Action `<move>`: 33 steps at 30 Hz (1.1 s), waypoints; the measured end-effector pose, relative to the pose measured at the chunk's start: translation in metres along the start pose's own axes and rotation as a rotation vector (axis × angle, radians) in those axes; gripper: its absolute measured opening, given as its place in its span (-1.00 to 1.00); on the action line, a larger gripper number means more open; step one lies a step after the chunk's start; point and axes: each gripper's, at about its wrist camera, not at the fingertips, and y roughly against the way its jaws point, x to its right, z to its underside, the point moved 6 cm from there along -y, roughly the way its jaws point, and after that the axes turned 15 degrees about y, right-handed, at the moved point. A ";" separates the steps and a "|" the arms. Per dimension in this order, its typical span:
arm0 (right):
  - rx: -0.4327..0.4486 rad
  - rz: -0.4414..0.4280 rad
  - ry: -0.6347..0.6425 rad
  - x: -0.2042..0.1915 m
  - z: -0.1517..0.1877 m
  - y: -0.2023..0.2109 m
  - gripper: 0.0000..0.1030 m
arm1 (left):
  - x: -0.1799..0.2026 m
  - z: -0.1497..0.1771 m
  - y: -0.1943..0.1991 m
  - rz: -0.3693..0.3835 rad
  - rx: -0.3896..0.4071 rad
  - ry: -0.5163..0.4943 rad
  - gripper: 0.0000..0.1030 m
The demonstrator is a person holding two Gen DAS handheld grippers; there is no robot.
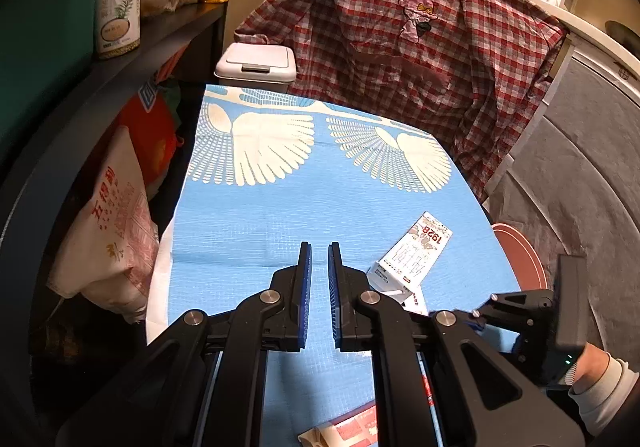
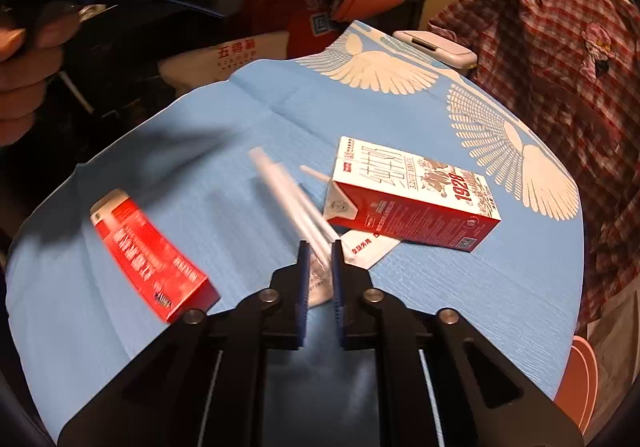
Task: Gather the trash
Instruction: 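Grasp the white milk carton with the left tool while the right tool grasps the clear straws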
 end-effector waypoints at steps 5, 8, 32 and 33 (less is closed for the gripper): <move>0.020 -0.038 0.028 -0.003 0.009 0.019 -0.89 | 0.005 0.002 -0.012 0.004 -0.024 -0.005 -0.83; 0.012 -0.049 0.026 0.000 0.018 0.028 -0.89 | 0.015 0.006 -0.021 0.018 -0.045 -0.021 -0.83; -0.031 -0.100 -0.065 0.022 0.081 0.068 -0.89 | 0.122 0.084 -0.104 0.076 -0.284 -0.173 0.18; -0.031 -0.102 -0.066 0.021 0.082 0.068 -0.89 | 0.125 0.086 -0.107 0.070 -0.288 -0.175 0.18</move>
